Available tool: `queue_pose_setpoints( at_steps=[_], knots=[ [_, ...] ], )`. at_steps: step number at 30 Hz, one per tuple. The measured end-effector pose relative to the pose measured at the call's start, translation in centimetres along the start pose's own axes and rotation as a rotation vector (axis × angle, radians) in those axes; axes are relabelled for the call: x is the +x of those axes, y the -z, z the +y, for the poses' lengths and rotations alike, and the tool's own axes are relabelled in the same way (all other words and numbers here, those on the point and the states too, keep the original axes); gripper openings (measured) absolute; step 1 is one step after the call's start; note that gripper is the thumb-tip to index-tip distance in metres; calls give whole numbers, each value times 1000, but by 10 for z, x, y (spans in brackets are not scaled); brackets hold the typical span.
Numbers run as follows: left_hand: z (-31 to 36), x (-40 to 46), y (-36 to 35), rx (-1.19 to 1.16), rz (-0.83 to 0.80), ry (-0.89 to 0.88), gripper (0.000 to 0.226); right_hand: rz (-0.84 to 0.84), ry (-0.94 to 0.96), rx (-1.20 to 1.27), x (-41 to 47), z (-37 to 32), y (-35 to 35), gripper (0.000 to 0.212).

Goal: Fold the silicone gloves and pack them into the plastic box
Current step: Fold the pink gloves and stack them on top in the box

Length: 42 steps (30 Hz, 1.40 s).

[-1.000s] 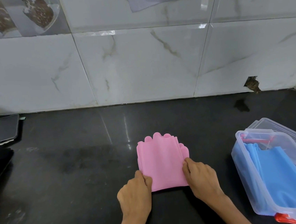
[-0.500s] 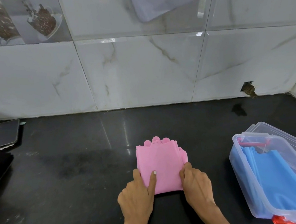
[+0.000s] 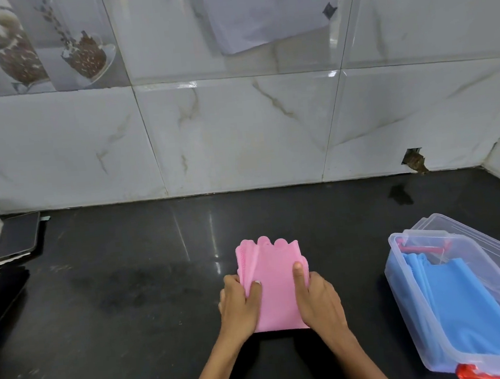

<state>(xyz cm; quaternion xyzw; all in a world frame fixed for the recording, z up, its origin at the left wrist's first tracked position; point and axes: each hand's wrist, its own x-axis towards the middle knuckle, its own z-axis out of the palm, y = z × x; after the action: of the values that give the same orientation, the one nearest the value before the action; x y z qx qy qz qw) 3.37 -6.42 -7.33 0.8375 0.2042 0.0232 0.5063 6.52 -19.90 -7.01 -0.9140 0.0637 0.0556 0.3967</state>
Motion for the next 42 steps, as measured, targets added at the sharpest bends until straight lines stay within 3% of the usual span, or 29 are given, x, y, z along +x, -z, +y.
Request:
queue_pose_setpoints(
  at_steps=[2,7,10,19,23,27,30,34,42],
  knots=[
    [0,-5,3,-316,-42,78,18,-68,13,98,0,0,0,53],
    [-22,-24,29,-860,-195,341,28,-354,95,624,-16,11,6,32],
    [-34,-37,38,-849,-239,349,28,-505,8,743,-31,22,0,35],
    [-20,-66,43,-850,-154,178,28,-363,-33,600,-55,13,18,38],
    [39,-70,37,-817,-249,-45,29,-101,89,530,-57,5,80,30],
    [124,-71,-17,-819,-448,-245,20,171,110,431,-45,24,171,45],
    [171,-75,-86,-809,-520,-150,21,285,-8,471,-35,58,229,43],
    [179,-88,-143,-708,-622,80,38,220,-223,619,-38,106,255,45],
    [149,-83,-105,-602,-535,103,32,39,-261,795,-60,84,215,37]
  ],
)
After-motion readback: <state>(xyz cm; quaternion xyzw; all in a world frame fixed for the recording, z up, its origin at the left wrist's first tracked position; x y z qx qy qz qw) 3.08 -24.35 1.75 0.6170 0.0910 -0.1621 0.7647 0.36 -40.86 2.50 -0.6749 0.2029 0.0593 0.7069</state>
